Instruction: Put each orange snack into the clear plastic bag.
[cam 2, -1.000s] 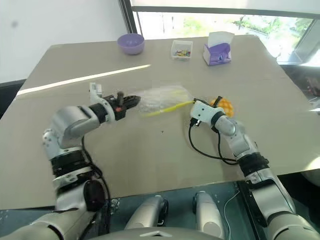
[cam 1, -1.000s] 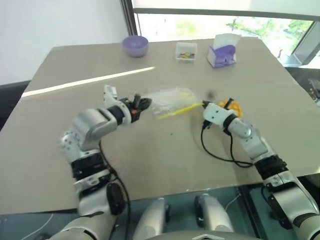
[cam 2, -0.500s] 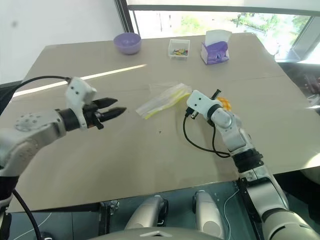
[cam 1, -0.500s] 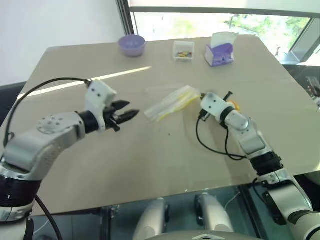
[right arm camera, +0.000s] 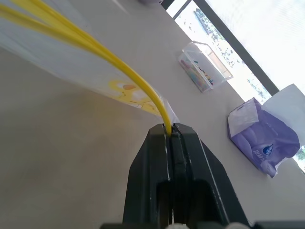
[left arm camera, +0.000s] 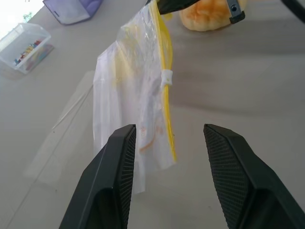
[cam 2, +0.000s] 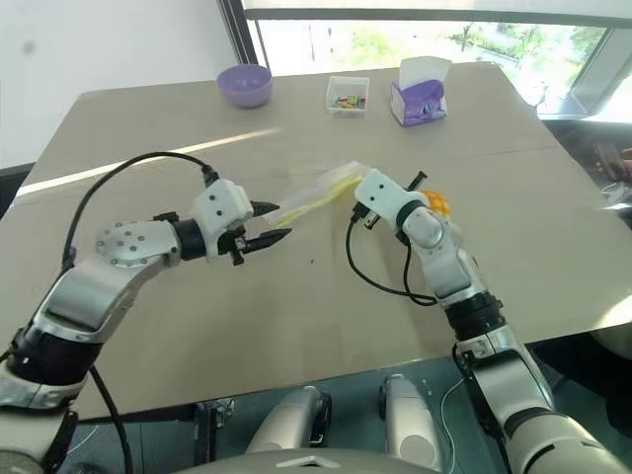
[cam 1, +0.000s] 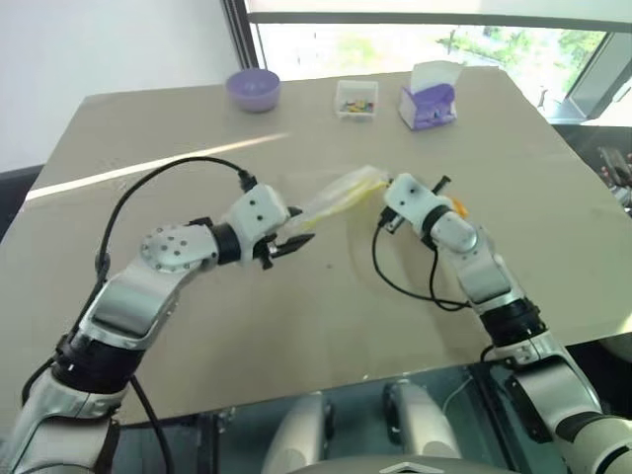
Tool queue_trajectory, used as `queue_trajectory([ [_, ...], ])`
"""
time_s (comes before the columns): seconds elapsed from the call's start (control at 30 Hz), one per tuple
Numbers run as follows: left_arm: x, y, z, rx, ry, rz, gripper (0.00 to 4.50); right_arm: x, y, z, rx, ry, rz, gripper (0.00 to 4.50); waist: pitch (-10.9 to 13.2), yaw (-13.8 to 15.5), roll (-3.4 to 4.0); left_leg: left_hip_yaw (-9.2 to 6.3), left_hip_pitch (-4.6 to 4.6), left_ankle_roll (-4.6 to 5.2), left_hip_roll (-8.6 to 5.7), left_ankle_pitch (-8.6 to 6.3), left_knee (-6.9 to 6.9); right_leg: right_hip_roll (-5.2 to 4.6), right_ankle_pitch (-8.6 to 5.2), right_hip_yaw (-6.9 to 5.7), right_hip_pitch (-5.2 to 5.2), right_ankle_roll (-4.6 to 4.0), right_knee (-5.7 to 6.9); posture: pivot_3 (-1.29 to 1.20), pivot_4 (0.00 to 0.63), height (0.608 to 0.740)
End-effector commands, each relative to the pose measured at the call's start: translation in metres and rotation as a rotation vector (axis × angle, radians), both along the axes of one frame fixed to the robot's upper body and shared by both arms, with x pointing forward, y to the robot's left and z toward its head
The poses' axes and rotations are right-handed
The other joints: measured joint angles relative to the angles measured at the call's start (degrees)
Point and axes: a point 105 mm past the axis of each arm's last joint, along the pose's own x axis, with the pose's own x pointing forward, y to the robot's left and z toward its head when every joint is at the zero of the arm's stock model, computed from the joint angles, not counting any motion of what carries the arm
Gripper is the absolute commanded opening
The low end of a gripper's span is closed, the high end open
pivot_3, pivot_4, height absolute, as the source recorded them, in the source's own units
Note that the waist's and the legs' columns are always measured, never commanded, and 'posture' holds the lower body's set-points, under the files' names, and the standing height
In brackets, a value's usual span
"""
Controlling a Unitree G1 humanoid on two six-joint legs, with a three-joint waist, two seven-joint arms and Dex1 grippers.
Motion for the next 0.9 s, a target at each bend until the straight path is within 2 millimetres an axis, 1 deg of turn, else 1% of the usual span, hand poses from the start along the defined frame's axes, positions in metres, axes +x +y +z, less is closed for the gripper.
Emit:
queue_trajectory([
  [0.03,0.004,-0.002,0.008,0.023,-0.033,-0.018,2.40,-0.004,0.011,0.027,0.023,-0.087,0.017,0.00,0.0,-0.1,0.00,0.00,-0.01,-0.02,0.00,0.01,0.00,0.00,0.00,0.00,-0.02,0.00,0.01,0.00,0.150,0.740],
  [0.07,0.004,-0.003,0.008,0.024,-0.027,-0.029,2.40,-0.004,0.012,0.027,0.027,-0.088,0.016,0.00,0.0,-0.1,0.00,0.01,0.01,-0.06,0.00,0.03,0.00,0.00,0.00,0.01,-0.02,0.00,0.03,0.00,0.150,0.740],
  [0.13,0.007,-0.004,0.006,0.035,-0.016,-0.036,1.89,-0.006,0.015,0.029,0.035,-0.094,0.016,0.00,0.0,-0.1,0.00,-0.01,0.00,-0.06,0.01,0.03,0.00,0.00,0.00,0.00,-0.03,0.00,0.04,0.00,0.150,0.740],
  [0.17,0.007,-0.004,0.005,0.039,-0.014,-0.037,1.81,-0.006,0.016,0.030,0.038,-0.096,0.016,0.00,0.0,-0.1,0.00,0.00,0.01,-0.06,0.01,0.03,0.00,0.00,0.00,0.01,-0.03,0.00,0.04,0.00,0.150,0.740],
  [0.2,0.008,-0.004,0.004,0.041,-0.008,-0.042,1.44,-0.006,0.016,0.030,0.040,-0.097,0.015,0.00,0.0,-0.1,0.00,-0.01,0.00,-0.06,0.00,0.03,0.00,0.00,0.00,0.01,-0.03,0.00,0.04,0.00,0.150,0.740],
  [0.23,0.008,-0.004,0.004,0.042,-0.001,-0.046,0.88,-0.007,0.017,0.031,0.041,-0.099,0.015,0.00,0.0,-0.1,0.00,0.00,0.01,-0.06,0.00,0.03,0.00,0.00,0.00,0.01,-0.03,0.00,0.04,0.00,0.150,0.740],
  [0.27,0.009,-0.004,0.003,0.046,0.003,-0.051,0.58,-0.007,0.018,0.031,0.043,-0.100,0.015,0.00,0.0,-0.1,0.00,-0.01,0.01,-0.06,0.00,0.03,0.00,0.00,0.00,0.01,-0.03,0.00,0.04,0.00,0.150,0.740],
  [0.3,0.009,-0.004,0.003,0.045,0.010,-0.058,0.07,-0.008,0.018,0.032,0.044,-0.101,0.015,0.00,0.0,-0.1,0.00,-0.01,0.00,-0.06,0.00,0.03,0.00,0.00,0.00,0.00,-0.03,0.00,0.05,0.00,0.150,0.740],
  [0.53,0.013,-0.003,0.008,0.040,0.023,-0.075,0.07,-0.013,0.018,0.027,0.049,-0.059,0.039,0.00,0.0,-0.1,0.00,-0.02,0.00,-0.07,0.00,0.04,0.00,-0.01,0.00,0.00,-0.04,0.00,0.06,0.00,0.150,0.740],
  [0.67,0.015,-0.001,0.011,0.059,-0.012,-0.076,0.00,-0.016,0.013,0.028,0.079,-0.037,0.041,1.23,0.0,-0.1,0.00,-0.02,0.01,-0.07,0.01,0.04,0.00,0.00,0.00,0.00,-0.04,0.00,0.07,0.00,0.150,0.740],
  [0.7,0.016,-0.001,0.013,0.057,-0.020,-0.077,0.00,-0.016,0.012,0.027,0.074,-0.032,0.039,1.77,0.0,-0.1,0.00,-0.02,0.00,-0.06,0.01,0.04,0.00,0.00,0.00,0.00,-0.04,0.00,0.07,0.00,0.150,0.740],
  [0.73,0.017,0.000,0.015,0.057,-0.031,-0.075,0.00,-0.016,0.010,0.026,0.070,-0.028,0.038,2.04,0.0,-0.1,0.00,-0.02,0.00,-0.06,0.01,0.04,0.01,-0.01,0.00,0.00,-0.04,0.00,0.07,0.00,0.150,0.740],
  [0.77,0.017,0.000,0.016,0.057,-0.039,-0.073,0.00,-0.018,0.009,0.024,0.065,-0.021,0.043,2.52,0.0,-0.1,0.00,-0.02,0.00,-0.07,0.00,0.04,0.01,-0.02,0.00,0.00,-0.04,0.00,0.07,0.00,0.150,0.740],
  [0.8,0.018,0.001,0.017,0.059,-0.045,-0.071,0.00,-0.020,0.008,0.022,0.059,-0.013,0.057,2.82,0.0,0.0,0.00,-0.02,0.00,-0.06,0.00,0.03,0.01,-0.02,0.00,0.00,-0.04,0.00,0.07,0.00,0.150,0.740],
  [0.9,0.020,0.003,0.019,0.067,-0.064,-0.064,0.00,-0.026,0.002,0.019,0.058,0.005,0.081,2.82,0.0,0.0,0.00,-0.03,-0.01,-0.06,0.00,0.03,0.01,-0.02,0.00,-0.01,-0.04,0.00,0.06,0.00,0.150,0.740],
])
